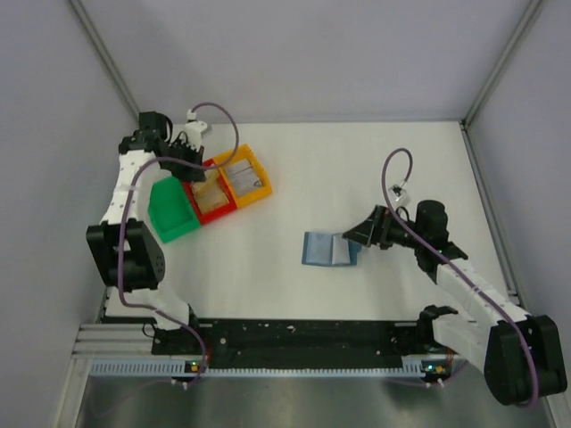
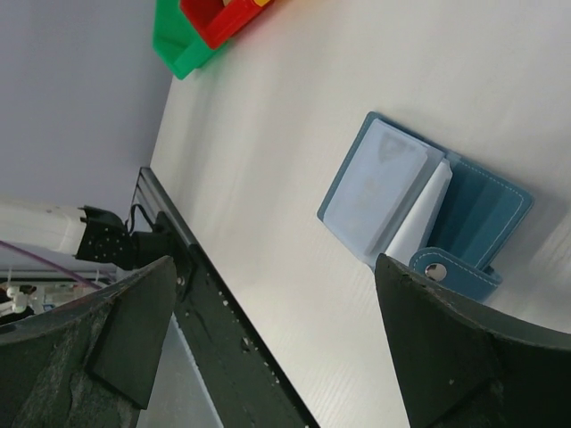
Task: Take the credit cards out of the card holder
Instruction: Place the credit card in the storage box.
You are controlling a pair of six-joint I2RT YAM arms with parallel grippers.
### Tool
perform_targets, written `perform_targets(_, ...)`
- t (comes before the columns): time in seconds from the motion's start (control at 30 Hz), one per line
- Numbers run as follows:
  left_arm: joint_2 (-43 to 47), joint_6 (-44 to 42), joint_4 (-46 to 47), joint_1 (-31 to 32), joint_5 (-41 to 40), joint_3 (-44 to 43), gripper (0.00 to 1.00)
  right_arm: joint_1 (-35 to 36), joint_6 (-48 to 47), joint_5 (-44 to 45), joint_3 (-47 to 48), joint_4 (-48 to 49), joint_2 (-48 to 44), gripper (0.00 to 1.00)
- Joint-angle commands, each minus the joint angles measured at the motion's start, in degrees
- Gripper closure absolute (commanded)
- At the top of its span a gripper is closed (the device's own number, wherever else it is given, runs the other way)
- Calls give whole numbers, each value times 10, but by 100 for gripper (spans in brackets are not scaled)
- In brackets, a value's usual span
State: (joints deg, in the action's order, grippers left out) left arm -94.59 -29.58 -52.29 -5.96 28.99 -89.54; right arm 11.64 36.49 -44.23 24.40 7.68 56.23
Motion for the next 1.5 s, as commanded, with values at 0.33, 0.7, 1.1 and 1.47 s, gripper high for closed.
perform_targets(0.33,-119,-132,-99,-5,-2,-57,100,14,-4,-18,12,36,39,9)
perform_targets(0.7,-169,-166,-90,-5,3,-90,100,13,1,-24,15,31,48,9)
perform_targets(1.1,-215,-179,-99,-4,34,-94,100,13,2,-24,16,28,51,9)
perform_targets(1.47,-199,-131,-83,-3,-2,-90,39,13,4,-24,17,30,51,9)
